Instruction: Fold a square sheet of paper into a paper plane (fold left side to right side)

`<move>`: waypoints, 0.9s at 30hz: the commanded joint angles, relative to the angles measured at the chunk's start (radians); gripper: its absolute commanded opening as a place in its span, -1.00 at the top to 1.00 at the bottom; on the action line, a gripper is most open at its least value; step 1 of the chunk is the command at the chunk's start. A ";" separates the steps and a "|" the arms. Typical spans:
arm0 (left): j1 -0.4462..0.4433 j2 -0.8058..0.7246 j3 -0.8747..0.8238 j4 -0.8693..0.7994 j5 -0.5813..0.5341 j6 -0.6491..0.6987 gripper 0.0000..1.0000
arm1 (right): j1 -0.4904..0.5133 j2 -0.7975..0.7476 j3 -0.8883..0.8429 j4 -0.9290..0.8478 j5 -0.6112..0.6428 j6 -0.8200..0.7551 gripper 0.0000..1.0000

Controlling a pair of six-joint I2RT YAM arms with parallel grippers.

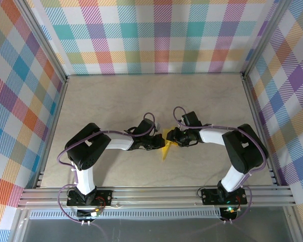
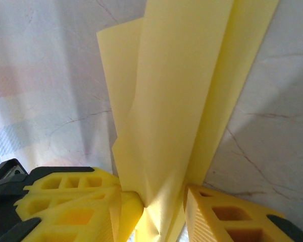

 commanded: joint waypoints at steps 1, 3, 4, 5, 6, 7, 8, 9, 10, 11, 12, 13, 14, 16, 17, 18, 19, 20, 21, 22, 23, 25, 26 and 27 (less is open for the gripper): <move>-0.014 0.058 -0.010 -0.116 -0.042 0.005 0.99 | -0.009 -0.031 -0.019 -0.060 0.013 -0.023 0.23; -0.016 0.060 -0.009 -0.114 -0.042 0.005 0.99 | -0.011 -0.044 -0.024 -0.061 0.014 -0.022 0.23; -0.016 0.060 -0.010 -0.115 -0.041 0.005 0.99 | -0.013 -0.052 -0.026 -0.061 0.014 -0.022 0.23; -0.017 0.061 -0.009 -0.114 -0.041 0.005 0.99 | -0.013 -0.059 -0.028 -0.063 0.013 -0.022 0.23; -0.016 0.060 -0.010 -0.113 -0.041 0.005 0.99 | -0.015 -0.068 -0.027 -0.065 0.014 -0.023 0.23; -0.017 0.060 -0.009 -0.113 -0.042 0.004 0.99 | -0.015 -0.076 -0.026 -0.069 0.015 -0.023 0.23; -0.017 0.061 -0.008 -0.115 -0.041 0.005 0.99 | -0.015 -0.088 -0.024 -0.073 0.016 -0.025 0.24; -0.017 0.061 -0.008 -0.116 -0.042 0.006 0.99 | -0.015 -0.096 -0.022 -0.073 0.016 -0.027 0.25; -0.017 0.059 -0.009 -0.116 -0.044 0.006 0.99 | -0.015 -0.102 -0.018 -0.073 0.013 -0.028 0.30; -0.017 0.057 -0.008 -0.119 -0.045 0.008 0.99 | -0.015 -0.106 -0.011 -0.074 0.012 -0.029 0.35; -0.017 0.057 -0.009 -0.121 -0.046 0.008 0.99 | -0.015 -0.106 -0.003 -0.077 0.011 -0.032 0.40; -0.016 0.056 -0.009 -0.122 -0.048 0.008 0.99 | -0.015 -0.104 0.008 -0.082 0.012 -0.038 0.47; -0.017 0.054 -0.009 -0.122 -0.049 0.008 0.99 | -0.015 -0.097 0.019 -0.085 0.010 -0.042 0.55; -0.017 0.054 -0.010 -0.121 -0.050 0.008 0.99 | -0.015 -0.074 0.040 -0.083 0.002 -0.046 0.67; -0.018 0.055 -0.011 -0.121 -0.050 0.008 0.99 | -0.014 -0.056 0.053 -0.082 -0.004 -0.048 0.72; -0.017 0.054 -0.010 -0.120 -0.050 0.008 0.99 | -0.012 -0.041 0.064 -0.079 -0.011 -0.050 0.75; -0.017 0.055 -0.012 -0.119 -0.050 0.008 0.99 | -0.009 -0.023 0.075 -0.078 -0.015 -0.051 0.76; -0.017 0.055 -0.013 -0.119 -0.051 0.008 0.99 | -0.005 -0.009 0.087 -0.078 -0.016 -0.052 0.76; -0.017 0.053 -0.014 -0.118 -0.051 0.008 0.99 | -0.005 0.004 0.096 -0.079 -0.019 -0.054 0.76; -0.017 0.053 -0.015 -0.119 -0.053 0.006 0.99 | -0.005 0.018 0.105 -0.081 -0.020 -0.055 0.76; -0.016 0.052 -0.016 -0.119 -0.054 0.006 0.99 | -0.004 0.029 0.111 -0.085 -0.019 -0.054 0.76; -0.017 0.050 -0.020 -0.119 -0.055 0.006 0.99 | -0.005 0.044 0.115 -0.093 -0.011 -0.056 0.76; -0.017 0.050 -0.019 -0.119 -0.055 0.005 0.99 | -0.005 0.048 0.113 -0.098 -0.005 -0.057 0.76; -0.017 0.052 -0.020 -0.118 -0.055 0.005 0.99 | -0.005 0.052 0.110 -0.099 -0.002 -0.057 0.76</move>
